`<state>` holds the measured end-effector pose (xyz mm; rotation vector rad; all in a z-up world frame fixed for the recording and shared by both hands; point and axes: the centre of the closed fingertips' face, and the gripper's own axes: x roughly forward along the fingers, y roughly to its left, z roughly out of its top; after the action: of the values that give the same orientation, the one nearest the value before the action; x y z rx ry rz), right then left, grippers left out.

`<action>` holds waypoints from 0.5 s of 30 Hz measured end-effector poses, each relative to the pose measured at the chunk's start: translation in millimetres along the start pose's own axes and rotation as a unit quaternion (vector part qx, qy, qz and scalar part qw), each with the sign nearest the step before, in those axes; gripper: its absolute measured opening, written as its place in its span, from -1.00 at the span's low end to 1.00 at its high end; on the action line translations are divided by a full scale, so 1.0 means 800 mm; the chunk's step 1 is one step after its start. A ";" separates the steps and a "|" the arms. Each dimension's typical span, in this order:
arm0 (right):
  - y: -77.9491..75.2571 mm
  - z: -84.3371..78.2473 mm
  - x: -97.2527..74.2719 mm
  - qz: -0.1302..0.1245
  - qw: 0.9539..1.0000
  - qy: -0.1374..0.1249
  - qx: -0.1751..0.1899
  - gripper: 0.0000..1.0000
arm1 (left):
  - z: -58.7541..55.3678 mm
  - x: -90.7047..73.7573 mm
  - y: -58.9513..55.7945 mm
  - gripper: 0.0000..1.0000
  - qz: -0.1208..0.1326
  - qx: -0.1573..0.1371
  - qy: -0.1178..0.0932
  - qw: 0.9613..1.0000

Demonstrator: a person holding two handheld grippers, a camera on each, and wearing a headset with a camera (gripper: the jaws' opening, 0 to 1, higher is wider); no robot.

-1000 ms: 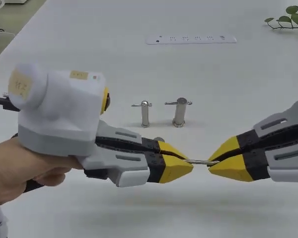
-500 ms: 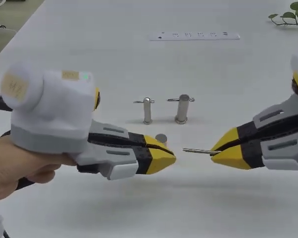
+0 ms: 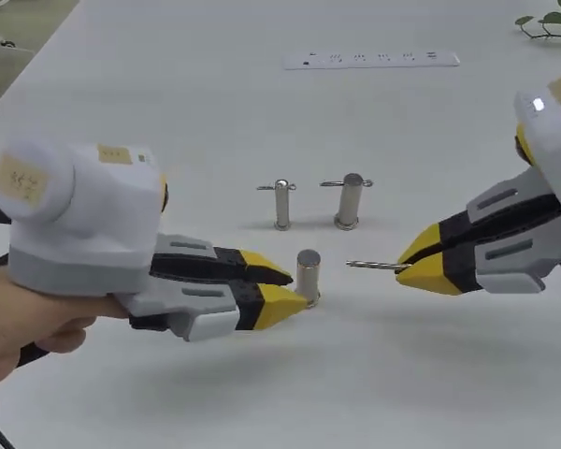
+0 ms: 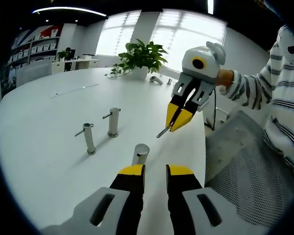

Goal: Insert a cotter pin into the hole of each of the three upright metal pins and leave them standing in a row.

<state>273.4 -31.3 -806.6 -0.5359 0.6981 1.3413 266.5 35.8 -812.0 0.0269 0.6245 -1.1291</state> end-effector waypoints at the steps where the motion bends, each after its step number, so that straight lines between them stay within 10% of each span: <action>1: 0.000 0.000 0.002 -0.001 1.000 0.003 0.000 -0.94 | -0.001 0.001 0.002 -0.65 0.004 0.002 0.001 1.000; 15: -0.005 0.002 0.022 0.015 1.000 0.014 -0.012 -0.94 | -0.006 0.031 0.027 -0.46 0.051 0.010 -0.004 0.999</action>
<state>279.1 -19.0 -818.6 -0.5656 0.7168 1.3740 289.6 26.4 -834.2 0.0715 0.5977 -1.0359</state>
